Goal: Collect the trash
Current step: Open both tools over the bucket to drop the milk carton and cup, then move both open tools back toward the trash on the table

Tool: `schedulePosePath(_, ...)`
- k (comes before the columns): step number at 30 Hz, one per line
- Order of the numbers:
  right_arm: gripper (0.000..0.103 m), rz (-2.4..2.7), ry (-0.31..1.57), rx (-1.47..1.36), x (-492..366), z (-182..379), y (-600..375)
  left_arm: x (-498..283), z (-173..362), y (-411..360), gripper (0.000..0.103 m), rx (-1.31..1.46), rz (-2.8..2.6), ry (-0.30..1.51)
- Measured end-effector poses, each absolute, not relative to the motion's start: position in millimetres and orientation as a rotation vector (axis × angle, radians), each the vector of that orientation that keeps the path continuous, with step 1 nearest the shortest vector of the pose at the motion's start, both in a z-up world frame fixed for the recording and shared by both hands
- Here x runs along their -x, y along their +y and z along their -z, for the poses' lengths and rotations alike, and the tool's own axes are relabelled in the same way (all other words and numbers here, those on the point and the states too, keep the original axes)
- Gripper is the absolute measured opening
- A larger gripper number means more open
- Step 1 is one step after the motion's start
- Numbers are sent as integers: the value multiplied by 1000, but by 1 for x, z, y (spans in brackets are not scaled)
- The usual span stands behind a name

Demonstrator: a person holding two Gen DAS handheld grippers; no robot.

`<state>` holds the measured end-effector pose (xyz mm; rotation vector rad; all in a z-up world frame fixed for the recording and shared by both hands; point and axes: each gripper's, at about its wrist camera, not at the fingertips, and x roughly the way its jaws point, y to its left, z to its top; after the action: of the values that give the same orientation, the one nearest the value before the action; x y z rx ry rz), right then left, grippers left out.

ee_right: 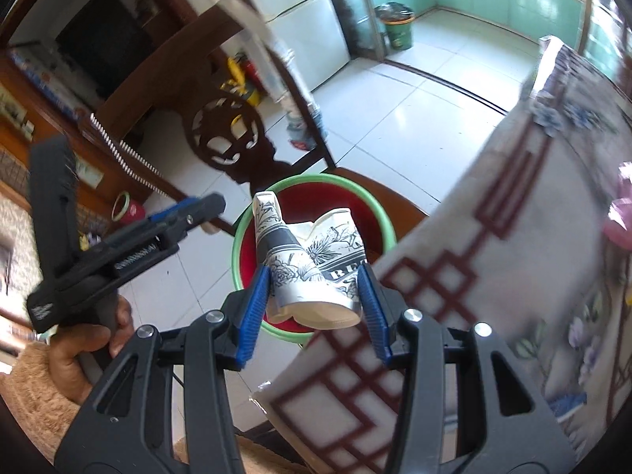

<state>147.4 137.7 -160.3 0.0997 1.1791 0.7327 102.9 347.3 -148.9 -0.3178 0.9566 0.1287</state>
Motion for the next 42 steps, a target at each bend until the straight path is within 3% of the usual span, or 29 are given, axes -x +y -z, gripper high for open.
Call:
schedulePosePath(8,47,-792,1181,-104,-146,160,162,-96,128,347,38,282,-139,900)
schedulePosePath(10,72,-794,1180,-117,-147,158,162,-95,130,349,40,289,-146,910)
schedulePosePath(11,74,-787,1177,-125,-147,158,161,-94,131,350,40,293,-149,914)
schedulePosePath(17,74,-746,1174,-177,-144,157,134,-97,137,340,41,296,-129,941)
schedulePosePath(19,76,-716,1175,-207,-144,158,118,-100,137,332,56,297,-102,945)
schedulePosePath(27,78,-530,1159,-285,-131,162,32,-114,136,285,71,267,50,954)
schedulePosePath(42,80,-81,1169,-513,-70,192,-157,-128,155,183,75,187,283,1057)
